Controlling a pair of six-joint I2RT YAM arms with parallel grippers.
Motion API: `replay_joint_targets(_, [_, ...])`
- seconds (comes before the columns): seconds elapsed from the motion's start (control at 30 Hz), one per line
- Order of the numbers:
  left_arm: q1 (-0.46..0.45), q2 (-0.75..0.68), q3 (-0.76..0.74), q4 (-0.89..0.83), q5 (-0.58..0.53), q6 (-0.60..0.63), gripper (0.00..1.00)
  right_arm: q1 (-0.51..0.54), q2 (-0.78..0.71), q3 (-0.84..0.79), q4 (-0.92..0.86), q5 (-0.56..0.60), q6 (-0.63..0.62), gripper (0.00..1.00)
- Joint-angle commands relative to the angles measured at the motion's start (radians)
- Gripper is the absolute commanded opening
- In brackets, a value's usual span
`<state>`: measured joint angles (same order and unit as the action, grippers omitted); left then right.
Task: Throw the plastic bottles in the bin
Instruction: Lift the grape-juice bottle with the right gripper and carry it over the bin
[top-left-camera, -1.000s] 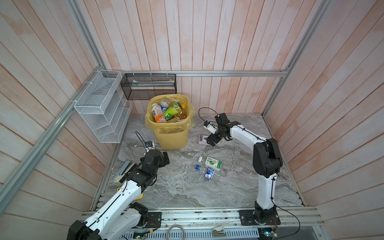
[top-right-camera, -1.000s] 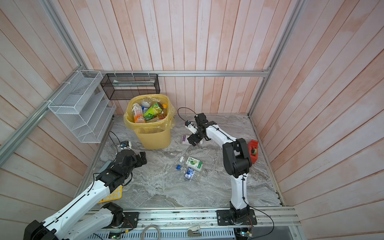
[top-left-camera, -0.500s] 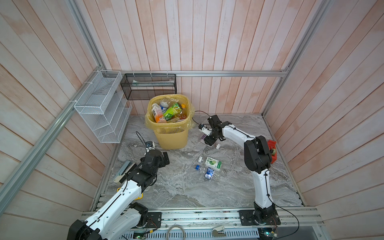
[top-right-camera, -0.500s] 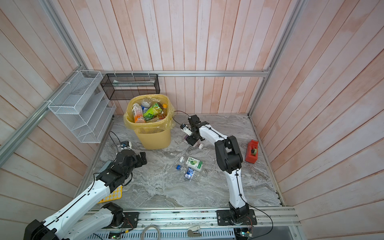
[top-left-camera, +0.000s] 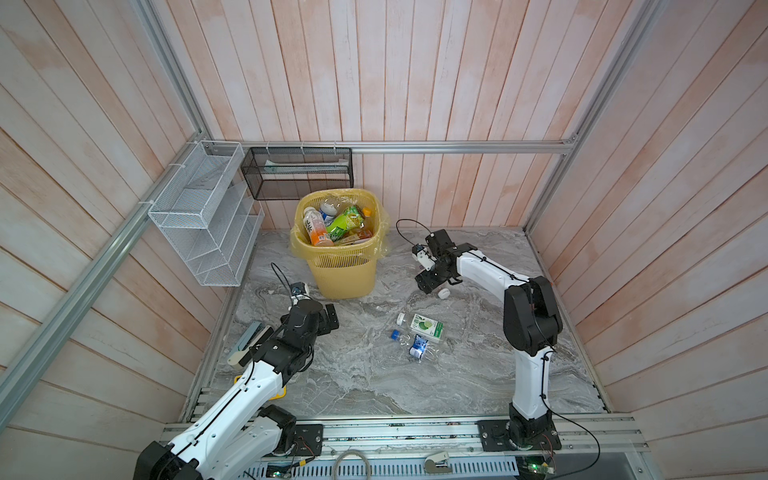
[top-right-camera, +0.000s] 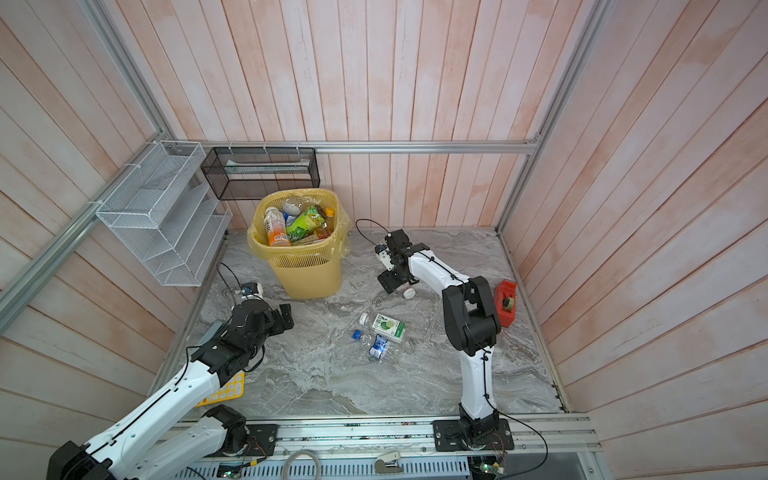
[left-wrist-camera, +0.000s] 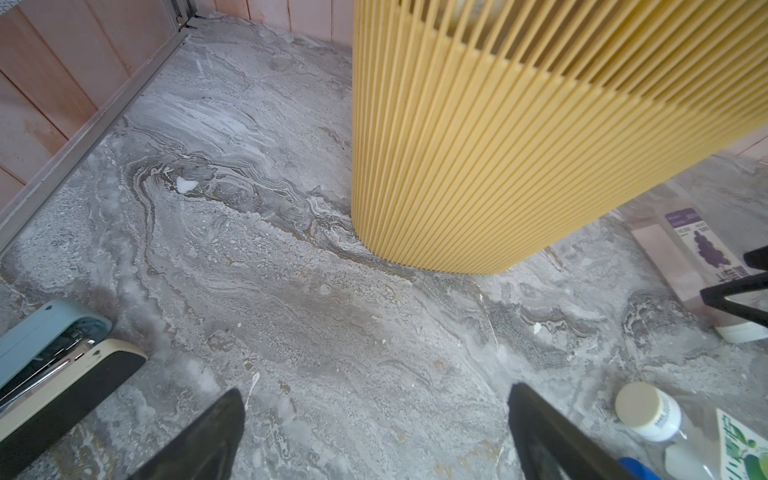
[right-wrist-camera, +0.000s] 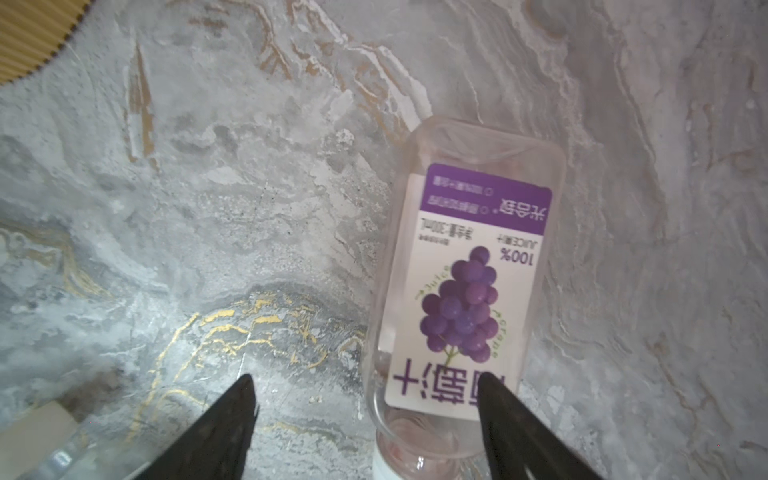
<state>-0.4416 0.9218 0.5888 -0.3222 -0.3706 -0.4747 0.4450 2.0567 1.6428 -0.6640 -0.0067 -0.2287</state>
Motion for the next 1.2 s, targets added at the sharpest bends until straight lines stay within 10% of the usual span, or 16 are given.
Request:
replay_joint_targets(0.0, [-0.003, 0.002, -0.007, 0.006, 0.01, -0.002, 1.0, 0.0, -0.016, 0.032, -0.03, 0.039, 0.041, 0.88])
replay_joint_targets(0.5, [-0.003, 0.012, -0.013, 0.005, 0.009, -0.011, 1.0, -0.068, 0.189, 0.192, -0.093, 0.081, 0.049, 0.98])
replay_joint_targets(0.9, [-0.002, 0.006, -0.012, -0.009, -0.005, -0.007, 1.0, -0.075, 0.231, 0.231, -0.099, -0.005, 0.064, 0.61])
replay_joint_targets(1.17, [0.01, -0.017, -0.025, -0.004, -0.028, -0.034, 1.0, -0.101, -0.099, -0.002, 0.171, -0.073, 0.143, 0.49])
